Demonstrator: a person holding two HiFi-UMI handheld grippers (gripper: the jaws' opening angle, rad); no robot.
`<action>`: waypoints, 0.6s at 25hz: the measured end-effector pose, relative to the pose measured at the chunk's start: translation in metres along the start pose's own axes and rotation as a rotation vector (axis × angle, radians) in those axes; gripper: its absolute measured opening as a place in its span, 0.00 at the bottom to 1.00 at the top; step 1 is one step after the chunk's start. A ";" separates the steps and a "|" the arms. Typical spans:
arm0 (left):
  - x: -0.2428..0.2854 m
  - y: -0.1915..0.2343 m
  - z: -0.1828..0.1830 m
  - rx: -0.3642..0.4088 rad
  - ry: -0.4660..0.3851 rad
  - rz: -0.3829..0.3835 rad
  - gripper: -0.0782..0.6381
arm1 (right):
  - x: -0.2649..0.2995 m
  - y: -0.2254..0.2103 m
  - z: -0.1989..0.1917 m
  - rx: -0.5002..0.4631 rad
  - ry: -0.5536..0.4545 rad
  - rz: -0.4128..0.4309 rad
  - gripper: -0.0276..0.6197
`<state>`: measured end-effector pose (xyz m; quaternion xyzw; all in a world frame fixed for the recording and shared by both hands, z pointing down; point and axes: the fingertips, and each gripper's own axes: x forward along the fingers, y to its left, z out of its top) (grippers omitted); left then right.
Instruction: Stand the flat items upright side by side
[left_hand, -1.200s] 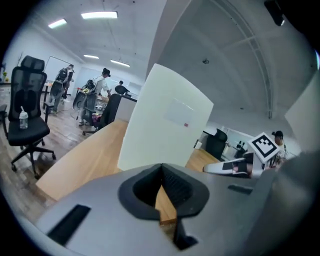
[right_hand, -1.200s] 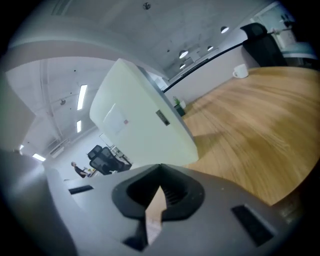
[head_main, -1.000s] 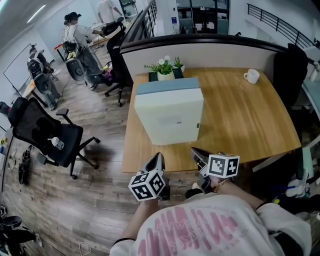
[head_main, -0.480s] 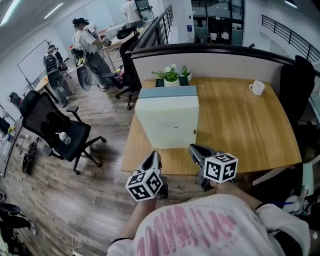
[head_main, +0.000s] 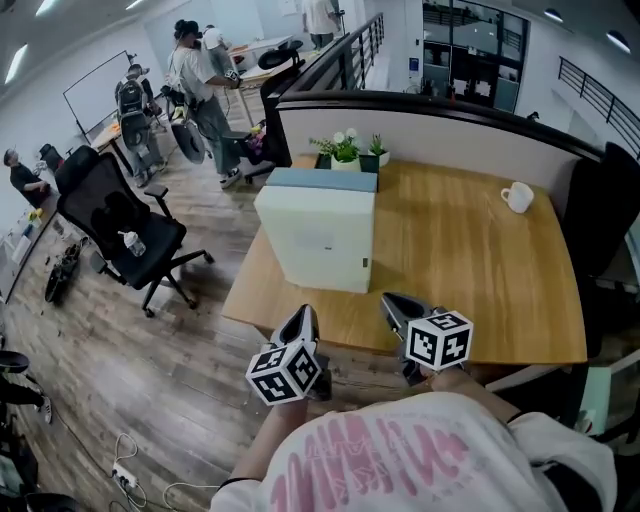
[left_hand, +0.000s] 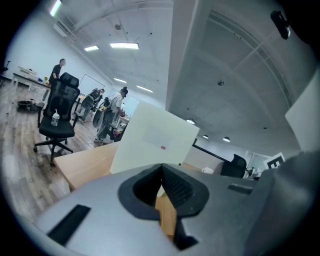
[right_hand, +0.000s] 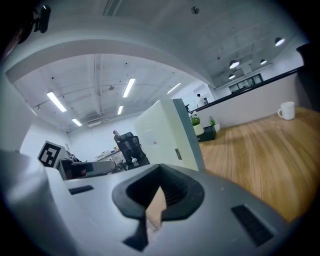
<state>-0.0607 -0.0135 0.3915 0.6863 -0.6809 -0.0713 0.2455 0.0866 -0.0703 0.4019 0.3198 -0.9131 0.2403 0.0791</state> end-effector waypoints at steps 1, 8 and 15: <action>-0.003 -0.002 -0.002 -0.004 -0.003 0.013 0.12 | -0.004 -0.002 -0.002 0.000 0.007 0.007 0.04; -0.025 -0.021 -0.016 -0.008 -0.024 0.063 0.12 | -0.030 -0.012 -0.013 0.005 0.024 0.033 0.04; -0.040 -0.029 -0.019 0.002 -0.039 0.080 0.12 | -0.042 -0.009 -0.023 -0.001 0.038 0.055 0.04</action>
